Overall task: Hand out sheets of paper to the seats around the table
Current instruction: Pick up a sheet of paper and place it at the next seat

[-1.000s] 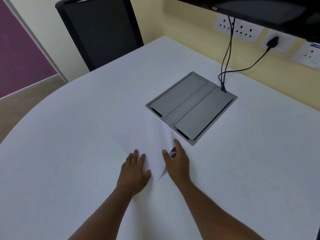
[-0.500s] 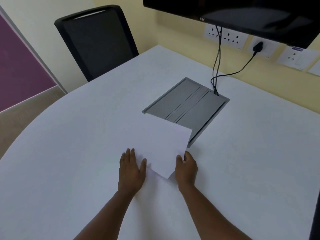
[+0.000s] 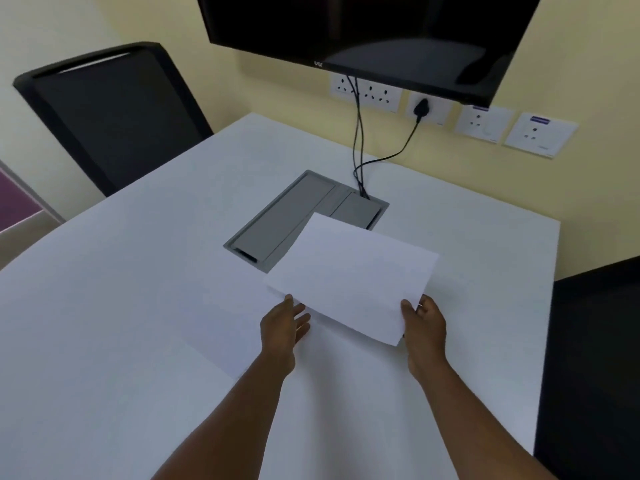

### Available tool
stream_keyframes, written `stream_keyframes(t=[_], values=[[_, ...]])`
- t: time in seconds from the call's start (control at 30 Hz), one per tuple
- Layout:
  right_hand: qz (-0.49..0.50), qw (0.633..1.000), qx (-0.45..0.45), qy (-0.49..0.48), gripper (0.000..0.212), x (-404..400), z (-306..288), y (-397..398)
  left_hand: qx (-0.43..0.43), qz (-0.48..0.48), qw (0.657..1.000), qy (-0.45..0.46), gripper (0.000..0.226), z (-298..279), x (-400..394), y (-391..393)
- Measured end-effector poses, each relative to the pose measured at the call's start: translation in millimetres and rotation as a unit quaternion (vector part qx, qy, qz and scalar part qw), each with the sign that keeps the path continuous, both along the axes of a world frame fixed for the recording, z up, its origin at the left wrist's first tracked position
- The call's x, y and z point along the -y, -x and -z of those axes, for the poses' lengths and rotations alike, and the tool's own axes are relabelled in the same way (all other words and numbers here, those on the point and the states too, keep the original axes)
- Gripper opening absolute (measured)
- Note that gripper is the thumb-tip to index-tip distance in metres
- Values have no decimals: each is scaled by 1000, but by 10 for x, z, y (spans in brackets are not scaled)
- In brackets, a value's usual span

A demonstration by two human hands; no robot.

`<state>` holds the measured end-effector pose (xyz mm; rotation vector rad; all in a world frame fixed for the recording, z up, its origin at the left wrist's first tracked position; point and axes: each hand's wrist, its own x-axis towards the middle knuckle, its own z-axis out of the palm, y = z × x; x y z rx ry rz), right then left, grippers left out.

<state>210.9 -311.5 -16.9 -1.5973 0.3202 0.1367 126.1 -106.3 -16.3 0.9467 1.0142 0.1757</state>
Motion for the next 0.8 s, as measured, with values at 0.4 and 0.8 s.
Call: stream_keyframes(t=[0.4,0.8], values=[[61,997,-36,11,13,1022,167,-376,-25,42,999,-10,16,174,793,-687],[119,974,-101,162,28,1728,590,-787,-38,100,994,-34,19,373,1378,-979]])
